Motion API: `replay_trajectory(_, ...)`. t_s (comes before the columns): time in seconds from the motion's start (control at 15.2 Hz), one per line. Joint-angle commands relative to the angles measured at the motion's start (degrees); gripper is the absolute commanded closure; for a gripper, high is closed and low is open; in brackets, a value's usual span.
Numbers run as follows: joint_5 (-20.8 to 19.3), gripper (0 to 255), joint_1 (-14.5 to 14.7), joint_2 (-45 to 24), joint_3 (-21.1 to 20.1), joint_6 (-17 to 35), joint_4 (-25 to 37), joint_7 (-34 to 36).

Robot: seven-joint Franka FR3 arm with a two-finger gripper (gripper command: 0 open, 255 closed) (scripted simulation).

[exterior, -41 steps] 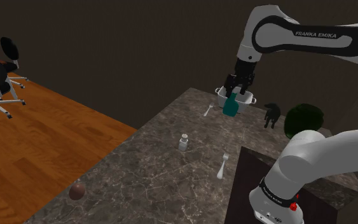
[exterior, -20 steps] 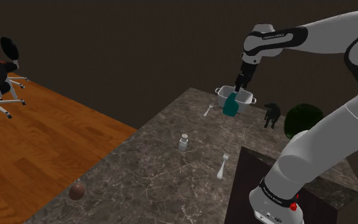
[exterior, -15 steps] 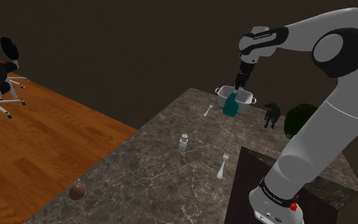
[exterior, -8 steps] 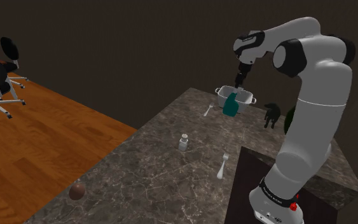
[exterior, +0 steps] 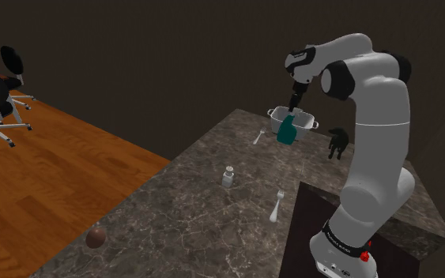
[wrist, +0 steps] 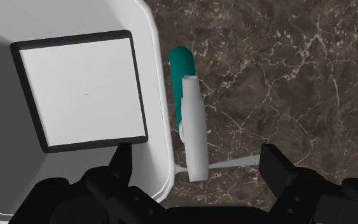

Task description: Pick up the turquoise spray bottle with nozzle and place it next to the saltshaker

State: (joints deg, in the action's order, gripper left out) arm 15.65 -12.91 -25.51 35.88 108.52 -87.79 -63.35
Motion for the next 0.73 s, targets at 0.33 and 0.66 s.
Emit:
replay_trajectory(0.33,0.57,0,-0.03,-0.75,-0.3,2.42,-1.79,-0.43)
replay_trajectory(0.66,0.57,255,-0.02,-0.75,-0.3,2.42,-1.79,-0.43)
